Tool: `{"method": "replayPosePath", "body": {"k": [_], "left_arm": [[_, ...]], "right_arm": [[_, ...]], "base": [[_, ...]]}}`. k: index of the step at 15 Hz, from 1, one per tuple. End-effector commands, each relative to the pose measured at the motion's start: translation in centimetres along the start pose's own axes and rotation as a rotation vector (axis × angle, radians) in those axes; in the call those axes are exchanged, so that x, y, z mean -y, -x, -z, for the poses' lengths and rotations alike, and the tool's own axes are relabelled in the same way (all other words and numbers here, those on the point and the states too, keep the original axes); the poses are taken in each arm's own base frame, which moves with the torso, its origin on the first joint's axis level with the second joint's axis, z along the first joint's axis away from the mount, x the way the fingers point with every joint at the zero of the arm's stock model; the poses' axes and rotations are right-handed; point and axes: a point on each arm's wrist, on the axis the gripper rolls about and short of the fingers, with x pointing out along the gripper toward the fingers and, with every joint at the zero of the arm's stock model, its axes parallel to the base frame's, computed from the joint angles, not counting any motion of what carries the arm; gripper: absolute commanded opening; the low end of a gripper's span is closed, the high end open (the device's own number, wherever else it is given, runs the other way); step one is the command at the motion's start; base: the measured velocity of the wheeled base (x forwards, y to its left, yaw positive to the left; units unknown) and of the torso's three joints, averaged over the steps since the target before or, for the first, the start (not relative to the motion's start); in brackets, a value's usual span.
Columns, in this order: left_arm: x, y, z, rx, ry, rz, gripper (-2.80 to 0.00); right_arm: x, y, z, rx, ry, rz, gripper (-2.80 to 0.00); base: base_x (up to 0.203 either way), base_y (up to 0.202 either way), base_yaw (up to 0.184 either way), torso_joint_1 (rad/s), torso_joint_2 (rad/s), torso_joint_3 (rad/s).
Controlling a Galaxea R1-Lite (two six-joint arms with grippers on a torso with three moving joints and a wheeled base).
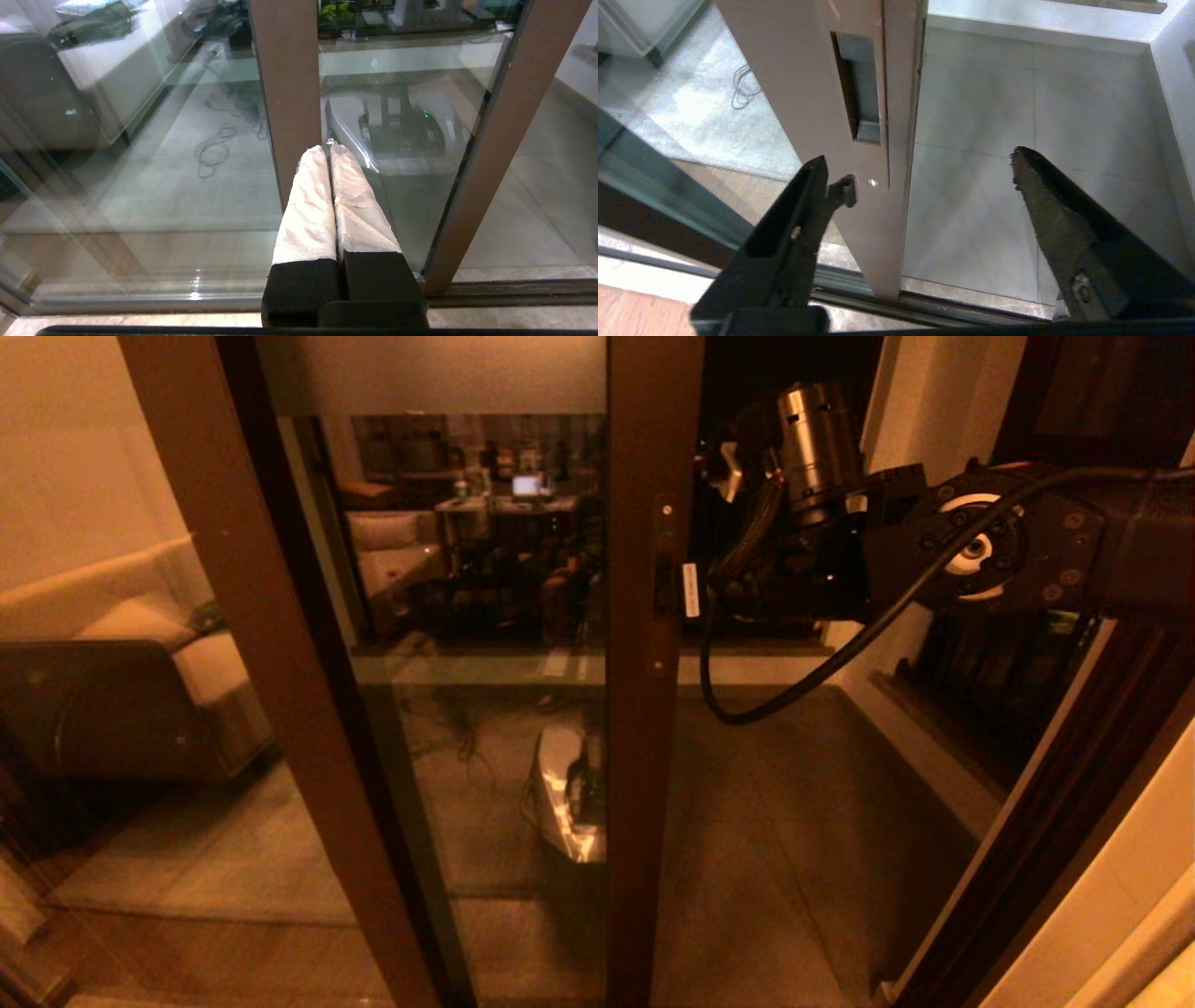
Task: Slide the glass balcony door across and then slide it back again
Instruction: Close the slid door
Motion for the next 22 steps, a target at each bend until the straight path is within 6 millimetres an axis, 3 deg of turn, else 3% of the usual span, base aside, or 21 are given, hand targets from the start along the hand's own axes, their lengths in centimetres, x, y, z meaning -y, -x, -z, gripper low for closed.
{"method": "replayPosePath", "body": {"k": [1,6,22], "left_arm": [[0.0,0.0,0.0,-0.001,-0.001,0.0,-2.8],[0.0,0.0,0.0,0.001,-0.001,0.0,-2.8],[0.0,0.0,0.0,-0.001,-0.001,0.0,-2.8]], "right_arm": [[0.1,-1.2,0.5,-0.012,0.001,0.013,0.0],[1.9,-2.7,0.0,0.037,-0.03,0.056,0.0],[1.8,-4.5,0.4,0.07,-0.019,0.058,0.0]], "base": [[0.0,0.0,0.0,0.0,0.0,0.0],[0.0,0.0,0.0,0.0,0.0,0.0],[0.0,0.0,0.0,0.0,0.0,0.0]]}}
